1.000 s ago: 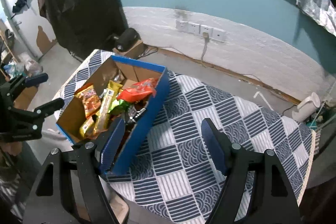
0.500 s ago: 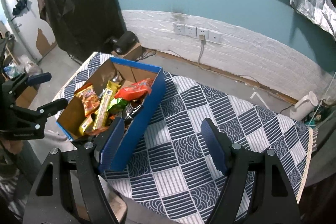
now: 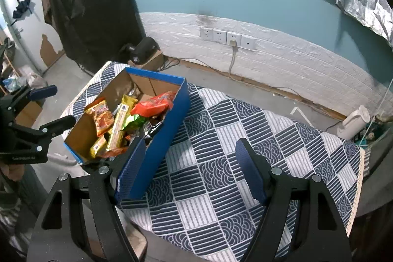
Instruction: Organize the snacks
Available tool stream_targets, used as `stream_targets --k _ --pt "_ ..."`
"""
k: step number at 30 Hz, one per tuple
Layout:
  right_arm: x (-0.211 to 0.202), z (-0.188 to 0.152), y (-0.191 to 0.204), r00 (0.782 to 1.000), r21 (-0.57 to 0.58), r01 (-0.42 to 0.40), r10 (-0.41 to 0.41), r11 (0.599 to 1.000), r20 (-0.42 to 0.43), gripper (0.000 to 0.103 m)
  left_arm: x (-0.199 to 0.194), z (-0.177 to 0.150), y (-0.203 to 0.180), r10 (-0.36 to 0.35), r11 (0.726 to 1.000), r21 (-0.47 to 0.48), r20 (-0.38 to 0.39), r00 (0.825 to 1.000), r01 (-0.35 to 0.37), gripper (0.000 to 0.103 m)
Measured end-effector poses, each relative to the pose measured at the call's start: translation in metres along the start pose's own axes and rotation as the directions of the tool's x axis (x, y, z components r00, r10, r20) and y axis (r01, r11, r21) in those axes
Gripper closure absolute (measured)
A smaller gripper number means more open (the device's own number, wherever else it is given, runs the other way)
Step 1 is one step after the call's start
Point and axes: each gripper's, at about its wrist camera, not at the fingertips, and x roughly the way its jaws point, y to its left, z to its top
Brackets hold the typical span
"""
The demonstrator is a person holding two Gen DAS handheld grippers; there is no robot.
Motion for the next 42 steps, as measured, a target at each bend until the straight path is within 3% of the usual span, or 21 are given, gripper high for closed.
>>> stream_targets --k 42 --pt "0.0007 -0.0009 -0.0003 1.0 -0.007 0.004 -0.004 1.0 -0.003 0.027 0.0006 0.0006 0.0011 0.015 1.0 0.003 -0.006 1.0 -0.015 0.014"
